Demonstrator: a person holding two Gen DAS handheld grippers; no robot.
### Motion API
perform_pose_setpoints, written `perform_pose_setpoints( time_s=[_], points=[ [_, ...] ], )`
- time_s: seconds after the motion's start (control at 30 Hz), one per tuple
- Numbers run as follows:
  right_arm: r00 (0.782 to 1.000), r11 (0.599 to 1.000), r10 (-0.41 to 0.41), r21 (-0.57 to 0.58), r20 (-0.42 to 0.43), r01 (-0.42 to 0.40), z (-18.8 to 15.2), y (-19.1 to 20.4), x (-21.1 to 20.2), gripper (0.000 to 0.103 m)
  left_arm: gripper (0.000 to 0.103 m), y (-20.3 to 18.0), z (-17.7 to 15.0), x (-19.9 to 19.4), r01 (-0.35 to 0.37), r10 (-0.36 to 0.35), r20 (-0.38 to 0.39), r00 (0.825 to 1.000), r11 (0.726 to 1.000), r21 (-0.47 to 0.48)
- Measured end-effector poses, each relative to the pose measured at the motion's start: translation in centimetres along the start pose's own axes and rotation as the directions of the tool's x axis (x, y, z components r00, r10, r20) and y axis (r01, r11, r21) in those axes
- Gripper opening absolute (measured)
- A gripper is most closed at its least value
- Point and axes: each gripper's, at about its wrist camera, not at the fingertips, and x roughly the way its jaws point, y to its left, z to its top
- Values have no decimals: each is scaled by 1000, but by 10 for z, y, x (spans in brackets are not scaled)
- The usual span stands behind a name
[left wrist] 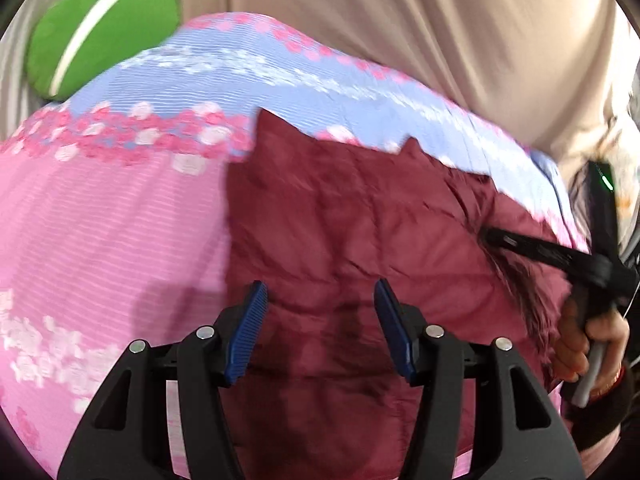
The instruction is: Fold large clothes
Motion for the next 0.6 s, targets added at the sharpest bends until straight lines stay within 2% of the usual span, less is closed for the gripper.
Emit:
perform_pose_setpoints(
  time_s=[0.1, 0.23, 0.43, 0.5, 0.6],
  points=[
    [999, 999, 30, 20, -17, -30, -8, -8, -13, 18, 54, 21, 2, 4, 17, -18, -35, 999, 999, -47],
    [997, 1000, 12, 30, -82, -9, -13, -19, 14, 13, 54, 38, -6, 32, 84, -101, -127, 987, 987, -135],
    [994, 996, 76, 45, -73, -73, -11, -24, 31, 13, 56, 24, -6, 39, 85, -101, -118, 988, 988, -132],
    [994, 995, 87, 55, -73, -83, -4, -26, 25, 14, 48, 24, -4, 41, 89, -105, -120, 987, 987, -134],
    [996, 995, 86, 54, -23, -85, 11, -29, 15, 16, 38, 24, -4, 41, 94, -111, -119, 987, 985, -142]
  ],
)
